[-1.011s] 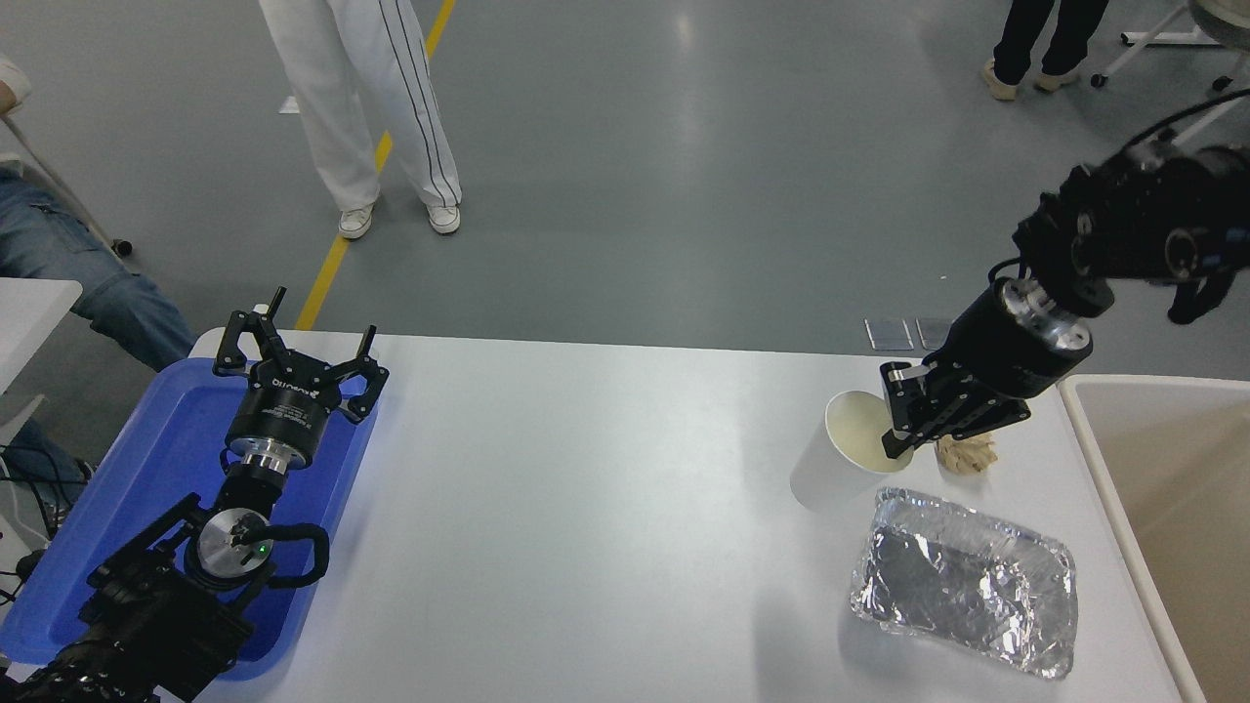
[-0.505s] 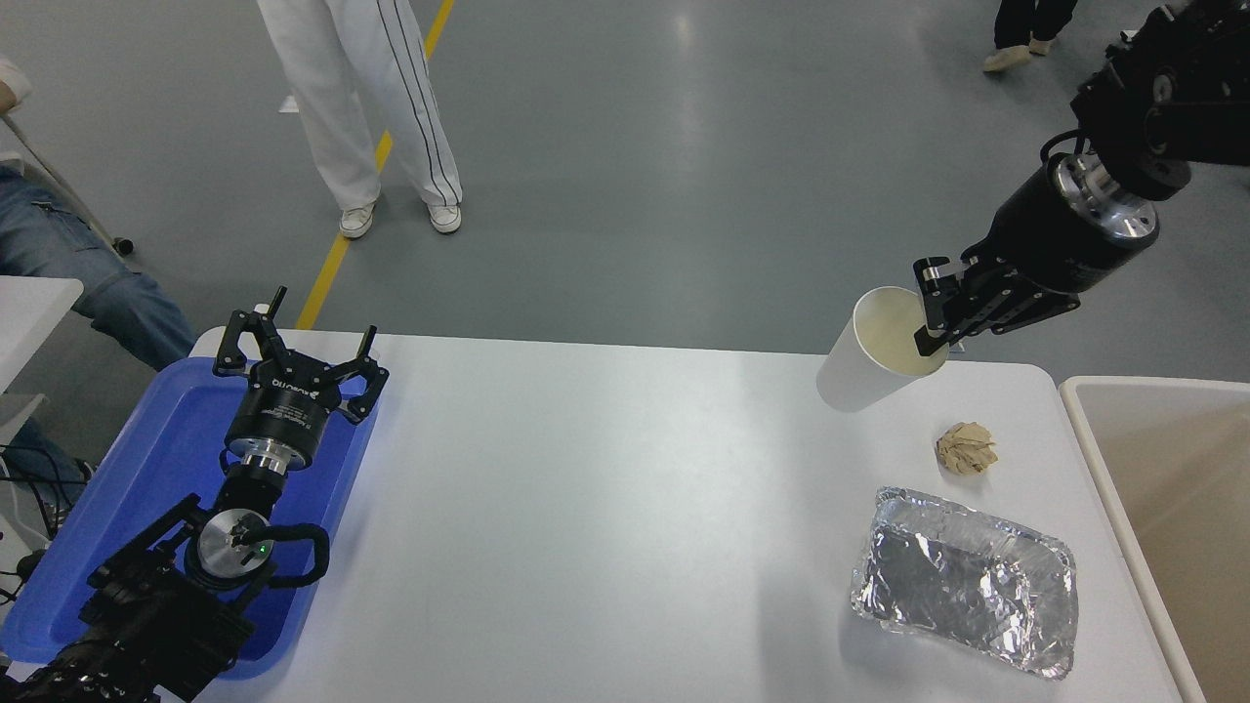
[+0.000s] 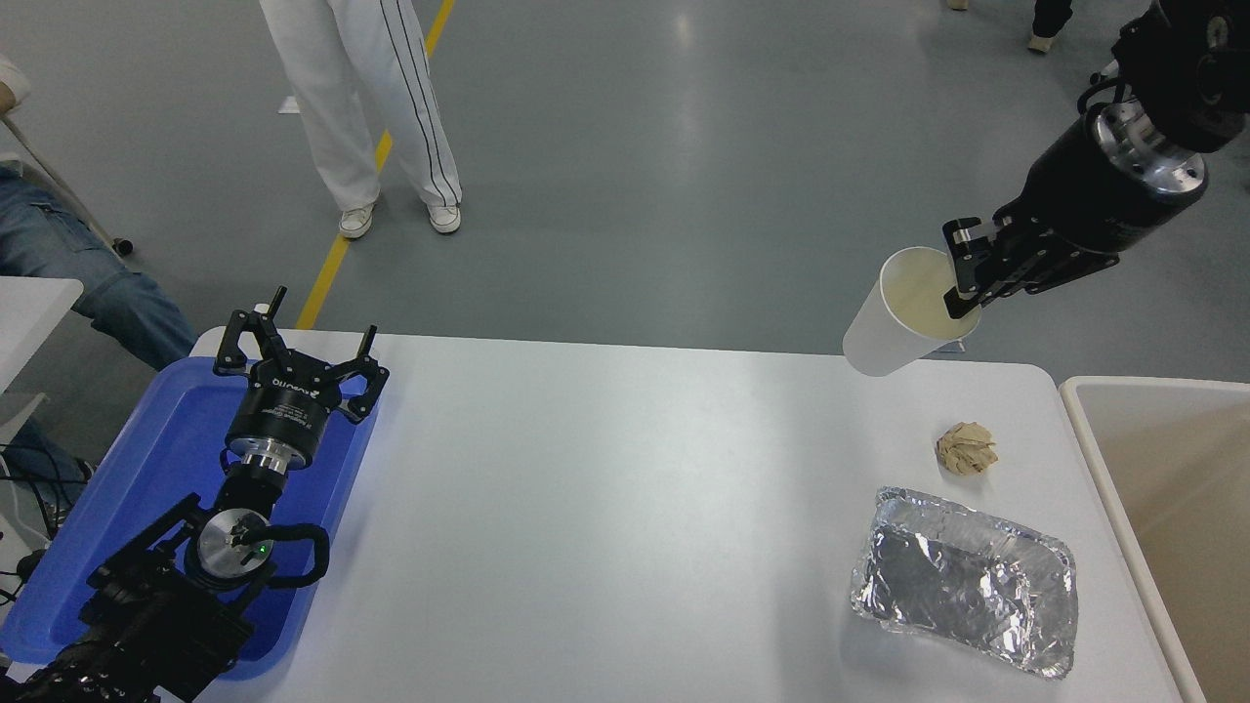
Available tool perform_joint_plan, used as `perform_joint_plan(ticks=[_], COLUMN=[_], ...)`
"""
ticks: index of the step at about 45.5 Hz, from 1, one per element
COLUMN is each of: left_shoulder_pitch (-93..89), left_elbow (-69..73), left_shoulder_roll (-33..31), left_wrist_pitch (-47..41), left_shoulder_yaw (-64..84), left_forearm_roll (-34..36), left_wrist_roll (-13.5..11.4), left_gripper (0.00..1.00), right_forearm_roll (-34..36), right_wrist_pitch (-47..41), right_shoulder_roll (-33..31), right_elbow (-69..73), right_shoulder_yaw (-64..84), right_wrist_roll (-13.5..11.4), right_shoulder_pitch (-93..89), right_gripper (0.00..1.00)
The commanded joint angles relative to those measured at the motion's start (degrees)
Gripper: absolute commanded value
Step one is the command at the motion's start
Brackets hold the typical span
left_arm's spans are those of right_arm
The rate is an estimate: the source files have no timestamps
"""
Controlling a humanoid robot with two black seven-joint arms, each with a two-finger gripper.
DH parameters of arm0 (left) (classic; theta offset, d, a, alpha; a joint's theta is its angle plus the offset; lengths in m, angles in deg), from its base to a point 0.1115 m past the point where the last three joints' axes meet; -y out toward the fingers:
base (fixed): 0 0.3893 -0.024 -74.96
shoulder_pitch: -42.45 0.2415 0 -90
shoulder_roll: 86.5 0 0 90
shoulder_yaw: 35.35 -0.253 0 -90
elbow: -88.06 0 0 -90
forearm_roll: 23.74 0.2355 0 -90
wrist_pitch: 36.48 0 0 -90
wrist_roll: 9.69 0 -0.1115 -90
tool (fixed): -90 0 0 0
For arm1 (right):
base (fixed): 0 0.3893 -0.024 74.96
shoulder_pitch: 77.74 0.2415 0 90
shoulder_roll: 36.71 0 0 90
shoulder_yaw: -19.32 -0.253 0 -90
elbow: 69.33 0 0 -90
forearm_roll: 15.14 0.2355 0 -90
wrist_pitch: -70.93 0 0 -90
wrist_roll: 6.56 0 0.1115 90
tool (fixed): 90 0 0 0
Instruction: Pick up paper cup place in dustbin
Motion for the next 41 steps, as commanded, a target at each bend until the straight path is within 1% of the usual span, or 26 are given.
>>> perform_joint_plan(ticks=[1, 11, 18, 31, 36, 41], left_shoulder_pitch=[0.0, 0.1, 0.1, 0.1, 0.1, 0.1], left_elbow=[0.0, 0.1, 0.0, 0.1, 0.0, 0.0], left_shoulder_roll=[0.0, 0.0, 0.0, 0.0, 0.0, 0.0], left_wrist_pitch=[0.0, 0.0, 0.0, 0.0, 0.0, 0.0], left_shoulder_yaw=[0.0, 0.0, 0.0, 0.0, 0.0, 0.0], left_forearm_roll=[-0.1, -0.1, -0.1, -0.1, -0.1, -0.1], left_wrist_roll=[0.0, 0.0, -0.1, -0.1, -0.1, -0.1], left_gripper=[1.00, 1.00, 1.00, 1.00, 1.00, 1.00], right_forearm_roll=[-3.1, -3.2, -3.5, -9.2, -12.2, -12.6], right_wrist_pitch=[0.0, 0.0, 0.0, 0.0, 0.0, 0.0], right_shoulder_roll=[-5.2, -9.3, -13.1, -25.0, -29.4, -32.7], right_elbow=[-2.9, -9.5, -11.4, -12.4, -15.3, -17.8], right_shoulder_yaw=[2.0, 7.7, 7.9, 7.2, 6.6, 6.0], right_wrist_roll=[0.0, 0.0, 0.0, -0.1, -0.8, -1.4], right_shoulder_pitch=[-3.6, -10.8, -13.9, -14.1, -14.6, -16.2], right_gripper=[0.00, 0.00, 0.00, 0.00, 0.00, 0.00])
